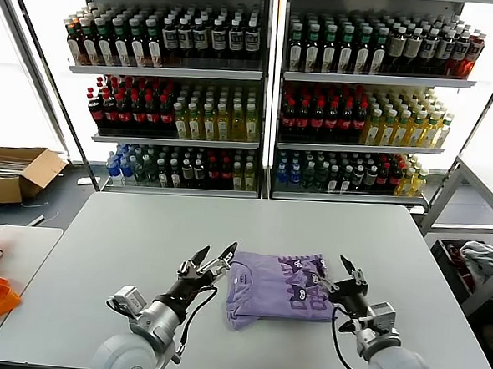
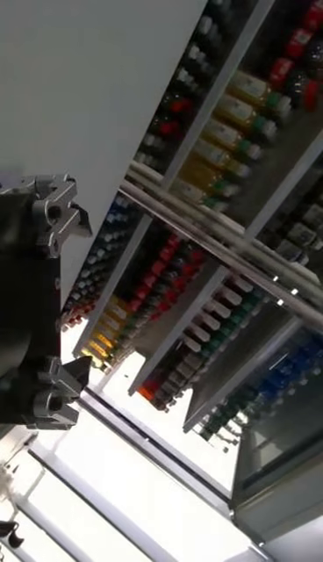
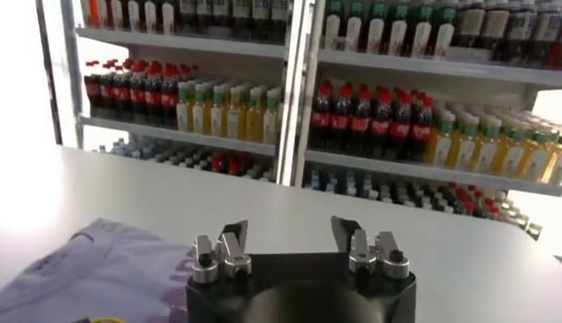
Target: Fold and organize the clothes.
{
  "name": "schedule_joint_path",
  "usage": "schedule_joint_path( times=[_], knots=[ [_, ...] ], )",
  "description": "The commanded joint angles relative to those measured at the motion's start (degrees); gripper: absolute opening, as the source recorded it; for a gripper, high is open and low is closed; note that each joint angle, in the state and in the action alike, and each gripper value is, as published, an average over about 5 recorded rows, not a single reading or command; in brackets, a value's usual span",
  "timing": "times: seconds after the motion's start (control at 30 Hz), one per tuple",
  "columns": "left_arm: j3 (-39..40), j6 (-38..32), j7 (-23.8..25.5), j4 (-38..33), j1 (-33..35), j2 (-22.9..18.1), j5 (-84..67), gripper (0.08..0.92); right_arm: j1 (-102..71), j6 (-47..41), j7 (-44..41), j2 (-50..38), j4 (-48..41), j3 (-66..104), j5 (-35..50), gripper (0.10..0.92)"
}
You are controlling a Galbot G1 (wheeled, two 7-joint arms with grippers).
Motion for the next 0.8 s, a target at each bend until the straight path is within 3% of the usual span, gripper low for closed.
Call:
schedule_joint_path(
  times=[0.03, 0.17, 0.4, 0.8],
  knots=[
    [-0.7, 0.0, 0.0, -0.8, 1.1, 0.1, 0.6, 0.823, 10.3, -2.2, 5.5, 14.6, -10.6, -20.7, -2.7, 0.707],
    [-2.1, 0.1, 0.2, -1.5, 2.1, 0.2, 0.6, 0.822, 10.8, -6.8, 6.7, 16.4, -13.9, -21.6, -2.3, 0.801],
    [-3.0, -0.1, 0.7, -0.9, 2.2, 0.1, 0.5, 0.823, 10.0, -8.4, 6.6, 14.3, -15.6, -21.8, -3.7, 0.822],
    [-4.3, -0.2, 2.6, -0.3, 1.1, 0.9, 2.4, 0.822, 3.6, 4.4, 2.2, 5.3, 7.1, -5.0, -3.7, 0.823]
  ],
)
